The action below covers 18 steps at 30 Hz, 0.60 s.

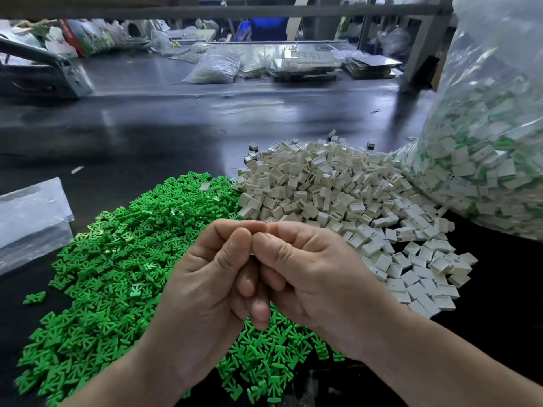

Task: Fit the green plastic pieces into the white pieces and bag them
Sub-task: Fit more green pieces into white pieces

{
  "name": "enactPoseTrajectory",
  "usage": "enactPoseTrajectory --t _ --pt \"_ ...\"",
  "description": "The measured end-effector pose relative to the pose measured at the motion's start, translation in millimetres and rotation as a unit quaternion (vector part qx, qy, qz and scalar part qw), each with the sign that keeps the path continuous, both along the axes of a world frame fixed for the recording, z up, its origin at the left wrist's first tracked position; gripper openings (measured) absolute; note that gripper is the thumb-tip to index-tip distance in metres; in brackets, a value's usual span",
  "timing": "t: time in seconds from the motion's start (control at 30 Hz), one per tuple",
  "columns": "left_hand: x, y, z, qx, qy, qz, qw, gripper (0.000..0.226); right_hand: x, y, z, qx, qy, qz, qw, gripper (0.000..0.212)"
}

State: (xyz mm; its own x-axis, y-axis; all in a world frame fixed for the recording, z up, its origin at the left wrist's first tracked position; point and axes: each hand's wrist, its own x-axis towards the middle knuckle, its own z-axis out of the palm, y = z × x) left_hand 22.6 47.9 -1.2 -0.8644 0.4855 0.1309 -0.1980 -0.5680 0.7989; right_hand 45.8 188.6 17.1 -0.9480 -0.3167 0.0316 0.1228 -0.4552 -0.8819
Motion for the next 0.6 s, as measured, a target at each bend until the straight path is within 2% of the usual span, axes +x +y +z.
enactPoseTrajectory --t 0.13,0.3,0.37,0.43,0.47,0.5,0.57,0.6 --pt "0.3 1.2 -0.2 -0.008 -0.005 0.009 1.0 0.024 -1.7 -0.6 -3.8 0.018 -0.011 -0.013 1.0 0.037" --pt "-1.2 -2.2 1.3 -0.011 -0.007 0.001 1.0 0.043 -4.3 3.0 -9.8 0.092 0.012 -0.04 0.995 0.034" --pt "-3.1 -3.8 2.2 -0.043 0.013 0.011 0.999 0.043 -4.8 3.5 -11.0 0.098 0.005 -0.047 0.994 0.034" --pt "-4.5 -5.0 3.1 -0.113 0.062 0.066 0.989 0.037 -7.1 4.4 -12.3 0.091 -0.028 -0.056 0.994 0.033" --pt "-4.5 -5.3 2.6 -0.182 0.114 0.116 0.97 0.036 -8.8 4.6 -13.0 0.078 -0.057 -0.064 0.993 0.032" --pt "-4.0 -5.7 0.6 -0.279 0.187 0.175 0.925 0.036 -10.9 4.9 -14.1 0.052 -0.086 -0.074 0.992 0.031" --pt "-1.4 -5.3 -4.6 -0.453 0.327 0.249 0.791 0.04 -14.9 3.9 -16.8 -0.021 -0.128 -0.094 0.987 0.025" --pt "-1.3 -4.1 -6.5 -0.495 0.364 0.255 0.747 0.041 -16.5 2.5 -17.9 -0.049 -0.14 -0.103 0.984 0.022"
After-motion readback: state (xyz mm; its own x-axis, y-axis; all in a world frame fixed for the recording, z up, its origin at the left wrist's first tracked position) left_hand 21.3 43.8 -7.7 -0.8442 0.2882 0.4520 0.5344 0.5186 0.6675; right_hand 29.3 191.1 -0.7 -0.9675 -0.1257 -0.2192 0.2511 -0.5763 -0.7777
